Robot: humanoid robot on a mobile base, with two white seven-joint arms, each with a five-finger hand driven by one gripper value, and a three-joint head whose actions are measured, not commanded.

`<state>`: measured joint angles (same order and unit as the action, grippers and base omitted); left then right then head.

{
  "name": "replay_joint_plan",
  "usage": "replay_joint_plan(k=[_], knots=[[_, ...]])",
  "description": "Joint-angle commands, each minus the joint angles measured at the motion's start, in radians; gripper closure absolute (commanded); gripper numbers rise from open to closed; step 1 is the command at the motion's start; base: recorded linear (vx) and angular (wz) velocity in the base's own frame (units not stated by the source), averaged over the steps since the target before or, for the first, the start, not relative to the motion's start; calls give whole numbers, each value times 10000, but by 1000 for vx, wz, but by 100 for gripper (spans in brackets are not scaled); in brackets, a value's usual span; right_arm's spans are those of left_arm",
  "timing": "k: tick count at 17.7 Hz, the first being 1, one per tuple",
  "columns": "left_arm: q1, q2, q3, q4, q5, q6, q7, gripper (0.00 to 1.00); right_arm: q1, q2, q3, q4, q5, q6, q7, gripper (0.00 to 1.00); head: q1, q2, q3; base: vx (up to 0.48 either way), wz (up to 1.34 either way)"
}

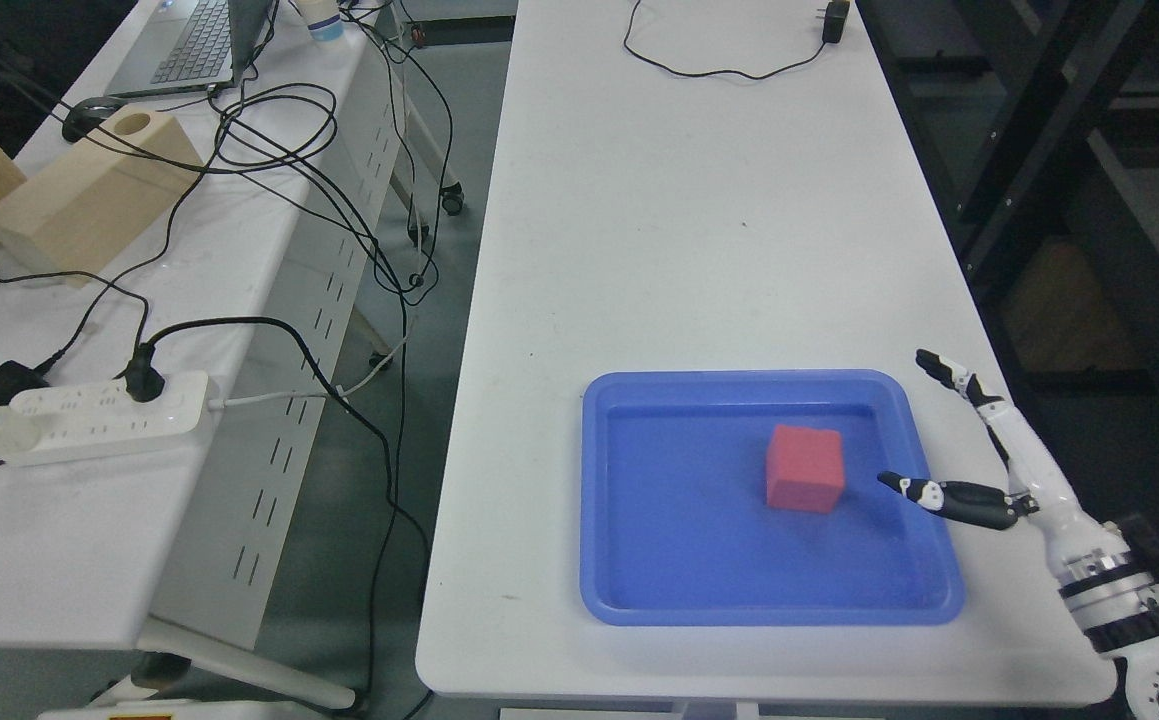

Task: Pick pink block from left shelf to tray
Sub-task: 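Open the right hand and withdraw it from the cube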

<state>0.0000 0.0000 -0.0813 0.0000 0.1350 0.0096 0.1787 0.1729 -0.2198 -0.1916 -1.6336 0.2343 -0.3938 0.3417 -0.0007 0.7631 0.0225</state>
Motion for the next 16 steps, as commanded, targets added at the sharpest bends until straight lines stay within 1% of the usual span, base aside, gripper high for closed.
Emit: replay_joint_plan(k=[1, 3, 6, 11, 13, 16], knots=[[-292, 175, 0, -175, 0, -4, 8, 0, 19, 95, -891, -1, -5073, 807, 311, 6, 0, 0, 0, 0, 0], [-292, 175, 0, -175, 0, -4, 8, 0, 35, 325, -1028, -1, -5120, 1023, 341, 6, 0, 0, 0, -16, 0], [-292, 175, 0, -175, 0, -4, 8, 0, 96, 602, -1412, -16, -5609, 1008, 418, 2, 0, 0, 0, -64, -4], [-292, 175, 0, -175, 0, -4, 8, 0, 127, 955, -1352, -16, -5611, 1191, 402, 2, 0, 0, 0, -133, -19], [-307, 175, 0, -175, 0, -4, 8, 0, 81, 971, -1123, -16, -5428, 1543, 418, 2, 0, 0, 0, -165, -16], [-307, 175, 0, -175, 0, -4, 8, 0, 65, 955, -754, -16, -4510, 1499, 357, 1, 0, 0, 0, -182, -25]])
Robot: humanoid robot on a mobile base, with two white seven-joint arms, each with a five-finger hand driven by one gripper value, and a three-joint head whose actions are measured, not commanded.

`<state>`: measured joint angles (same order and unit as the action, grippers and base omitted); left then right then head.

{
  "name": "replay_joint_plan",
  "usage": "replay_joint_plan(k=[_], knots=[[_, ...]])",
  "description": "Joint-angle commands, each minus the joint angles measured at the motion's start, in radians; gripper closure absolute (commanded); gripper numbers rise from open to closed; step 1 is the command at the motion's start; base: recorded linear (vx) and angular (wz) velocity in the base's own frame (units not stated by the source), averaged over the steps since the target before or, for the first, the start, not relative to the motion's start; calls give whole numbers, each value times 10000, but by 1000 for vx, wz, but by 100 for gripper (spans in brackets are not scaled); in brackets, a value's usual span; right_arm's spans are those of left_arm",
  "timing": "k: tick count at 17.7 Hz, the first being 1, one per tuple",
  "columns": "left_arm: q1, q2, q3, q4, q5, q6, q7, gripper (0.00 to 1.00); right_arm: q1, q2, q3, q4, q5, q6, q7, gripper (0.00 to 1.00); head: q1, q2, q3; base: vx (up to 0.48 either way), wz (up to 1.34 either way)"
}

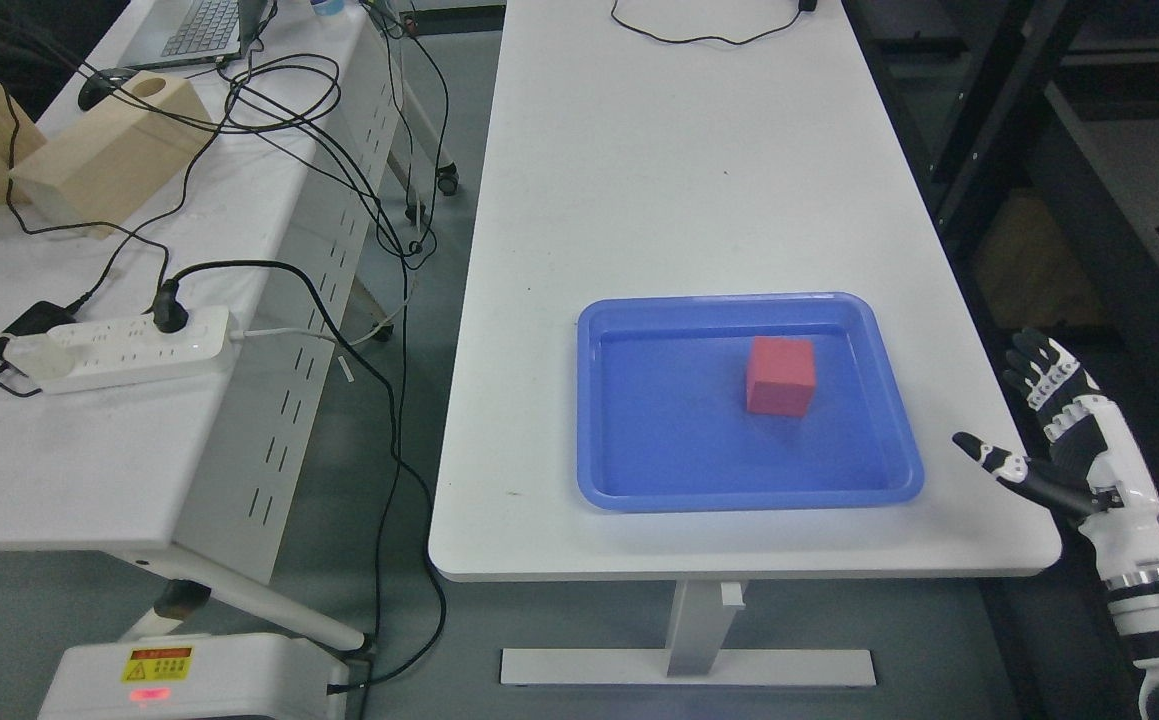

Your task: Pick pink block from left shelf to tray

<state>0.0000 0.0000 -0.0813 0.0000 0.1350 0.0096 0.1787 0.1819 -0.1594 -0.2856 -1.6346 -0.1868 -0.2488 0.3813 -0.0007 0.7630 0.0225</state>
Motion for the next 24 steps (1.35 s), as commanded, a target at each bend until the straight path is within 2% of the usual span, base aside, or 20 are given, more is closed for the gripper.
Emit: replay_joint_plan(k=[1, 5, 13, 24], knots=[[-292, 175, 0, -175, 0, -4, 7, 0, -39, 397, 308, 9, 85, -42, -54, 1, 0, 0, 0, -191, -45], [-292, 175, 0, -175, 0, -4, 7, 0, 236, 1194, 615, 40, 395, -916, 52, 1, 0, 0, 0, -177, -54], [-292, 175, 0, -175, 0, -4, 7, 0, 222, 1271, 2027, 55, 610, 325, 68, 1, 0, 0, 0, -89, 58], [-292, 175, 0, -175, 0, -4, 7, 0, 175, 1419, 1874, 40, 626, 571, -454, 0, 0, 0, 0, -1, 13]])
